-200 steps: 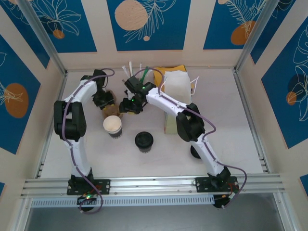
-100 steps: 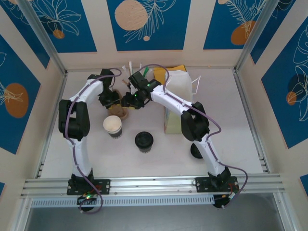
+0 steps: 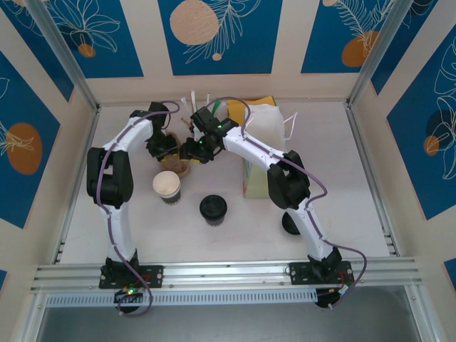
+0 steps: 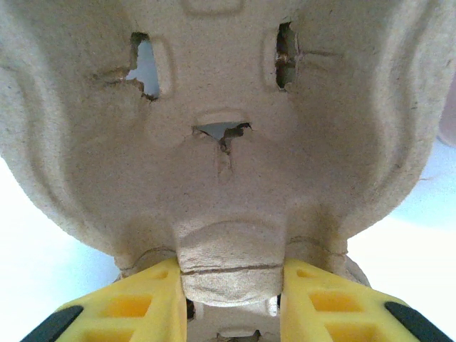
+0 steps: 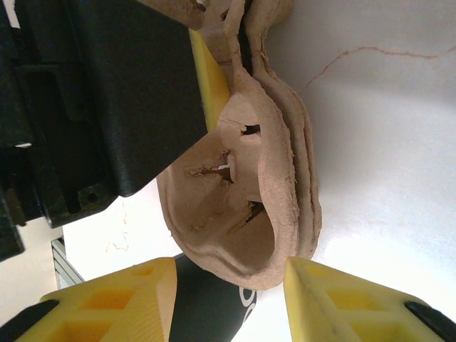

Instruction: Pack the takeout coffee

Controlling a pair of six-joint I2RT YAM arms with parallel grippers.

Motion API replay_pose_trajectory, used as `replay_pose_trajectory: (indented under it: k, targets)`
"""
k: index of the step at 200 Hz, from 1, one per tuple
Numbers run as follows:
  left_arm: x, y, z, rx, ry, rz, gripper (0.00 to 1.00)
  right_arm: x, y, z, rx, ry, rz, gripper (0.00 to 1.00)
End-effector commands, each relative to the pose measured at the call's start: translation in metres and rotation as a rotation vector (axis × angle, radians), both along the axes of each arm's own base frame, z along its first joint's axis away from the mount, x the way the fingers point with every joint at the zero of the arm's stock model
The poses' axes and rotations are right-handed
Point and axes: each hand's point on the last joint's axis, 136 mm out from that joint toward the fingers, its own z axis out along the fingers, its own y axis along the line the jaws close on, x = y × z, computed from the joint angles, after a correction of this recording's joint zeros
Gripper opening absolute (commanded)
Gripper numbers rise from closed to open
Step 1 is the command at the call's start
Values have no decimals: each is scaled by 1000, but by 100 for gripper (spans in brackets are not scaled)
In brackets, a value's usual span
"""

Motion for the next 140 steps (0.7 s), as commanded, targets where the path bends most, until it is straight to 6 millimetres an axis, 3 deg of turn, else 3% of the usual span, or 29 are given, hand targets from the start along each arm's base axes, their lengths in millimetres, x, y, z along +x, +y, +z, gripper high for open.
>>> replay_pose_trajectory:
  k: [1,78,140]
  targets:
    - [-10,-8,-5,-15,52,-5,32,-5,0,-9,-13,46,1,45]
    - [-10,-9,-3,-23,54,-4,32,-7,6,-20,-6,88,12,44]
    - [-11,-12,-3,-40,57,2,32,-9,17,-13,59,99,37,43]
